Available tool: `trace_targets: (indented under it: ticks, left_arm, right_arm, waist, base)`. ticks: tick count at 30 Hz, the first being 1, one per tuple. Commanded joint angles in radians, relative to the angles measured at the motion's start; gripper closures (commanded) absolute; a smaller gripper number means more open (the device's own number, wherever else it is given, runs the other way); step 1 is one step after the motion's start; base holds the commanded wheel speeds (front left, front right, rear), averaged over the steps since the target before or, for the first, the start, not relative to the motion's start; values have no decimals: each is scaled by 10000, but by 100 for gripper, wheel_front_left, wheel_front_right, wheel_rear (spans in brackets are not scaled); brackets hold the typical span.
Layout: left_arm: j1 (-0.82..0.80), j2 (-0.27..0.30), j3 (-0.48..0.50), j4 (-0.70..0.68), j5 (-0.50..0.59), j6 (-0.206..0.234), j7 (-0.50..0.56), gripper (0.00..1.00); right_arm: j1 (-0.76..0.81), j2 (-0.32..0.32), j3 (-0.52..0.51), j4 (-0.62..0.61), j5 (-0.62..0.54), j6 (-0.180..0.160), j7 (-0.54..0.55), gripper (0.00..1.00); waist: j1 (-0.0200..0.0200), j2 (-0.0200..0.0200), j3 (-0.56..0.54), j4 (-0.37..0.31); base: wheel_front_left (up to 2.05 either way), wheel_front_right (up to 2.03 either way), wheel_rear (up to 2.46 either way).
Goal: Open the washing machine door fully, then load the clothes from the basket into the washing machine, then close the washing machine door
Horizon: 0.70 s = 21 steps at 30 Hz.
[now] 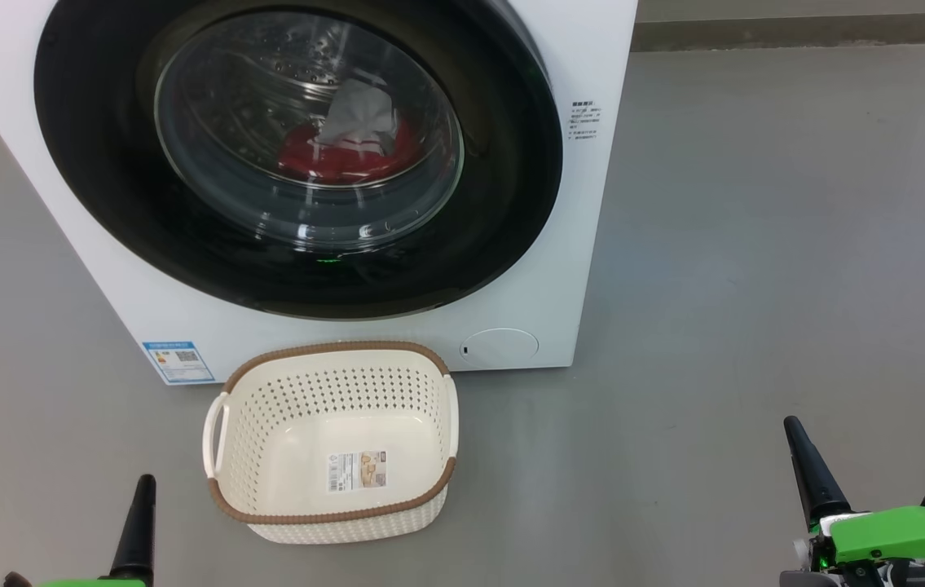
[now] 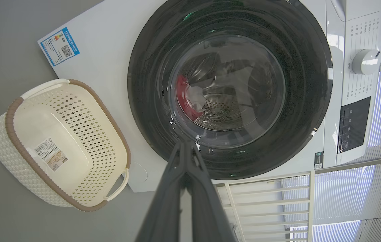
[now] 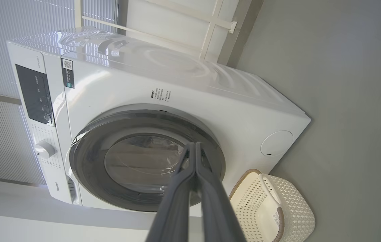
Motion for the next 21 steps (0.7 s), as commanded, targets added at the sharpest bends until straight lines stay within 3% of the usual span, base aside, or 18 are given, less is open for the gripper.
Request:
trace_targets:
  ticks: [1,21]
  left_arm:
    - [-476,96,344,-174,-271,-126,74,100]
    - [-728,3,679,-28,-2057,-186,609,100]
  right_arm:
    - [-269,4,81,-323,278,-9,85,100]
    - [-262,308,-279,-441,1954,-13,648,100]
  waist:
    - [-1,0,2,-4]
    - [-1,0,33,-61]
  base:
    - [0,0,0]
    - [0,0,0]
